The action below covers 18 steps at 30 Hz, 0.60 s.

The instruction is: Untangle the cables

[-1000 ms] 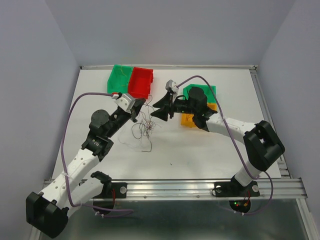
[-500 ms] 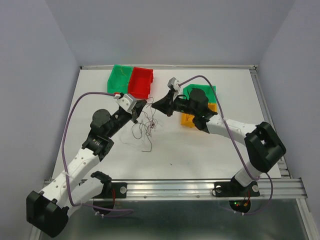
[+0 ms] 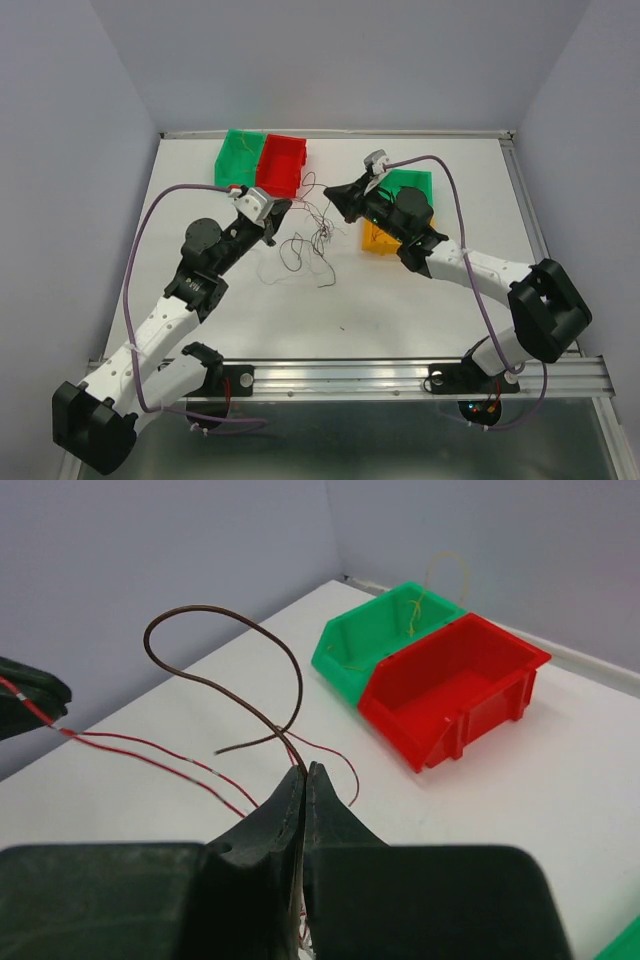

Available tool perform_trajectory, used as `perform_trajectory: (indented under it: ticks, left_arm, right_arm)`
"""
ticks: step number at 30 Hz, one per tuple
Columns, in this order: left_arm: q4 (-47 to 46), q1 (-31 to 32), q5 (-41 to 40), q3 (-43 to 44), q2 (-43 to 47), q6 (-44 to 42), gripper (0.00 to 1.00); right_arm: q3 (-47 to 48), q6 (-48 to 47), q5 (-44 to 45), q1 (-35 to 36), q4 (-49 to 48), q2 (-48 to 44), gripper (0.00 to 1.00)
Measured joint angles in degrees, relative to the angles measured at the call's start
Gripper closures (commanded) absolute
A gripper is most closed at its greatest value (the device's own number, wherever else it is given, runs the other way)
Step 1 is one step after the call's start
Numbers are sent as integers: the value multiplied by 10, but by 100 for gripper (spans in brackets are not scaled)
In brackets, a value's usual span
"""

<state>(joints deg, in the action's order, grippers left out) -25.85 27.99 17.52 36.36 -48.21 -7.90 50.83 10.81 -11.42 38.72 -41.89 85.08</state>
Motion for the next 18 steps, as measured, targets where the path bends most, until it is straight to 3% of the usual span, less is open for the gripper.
perform_trajectory:
  ticks: [13, 18]
  left_arm:
    - [1, 0, -50, 0, 0, -2, 100]
    - [-6, 0, -205, 0, 8, -1, 100]
  right_arm:
    - [-14, 12, 101, -4, -2, -11, 99]
    - [-61, 24, 233, -4, 4, -76, 99]
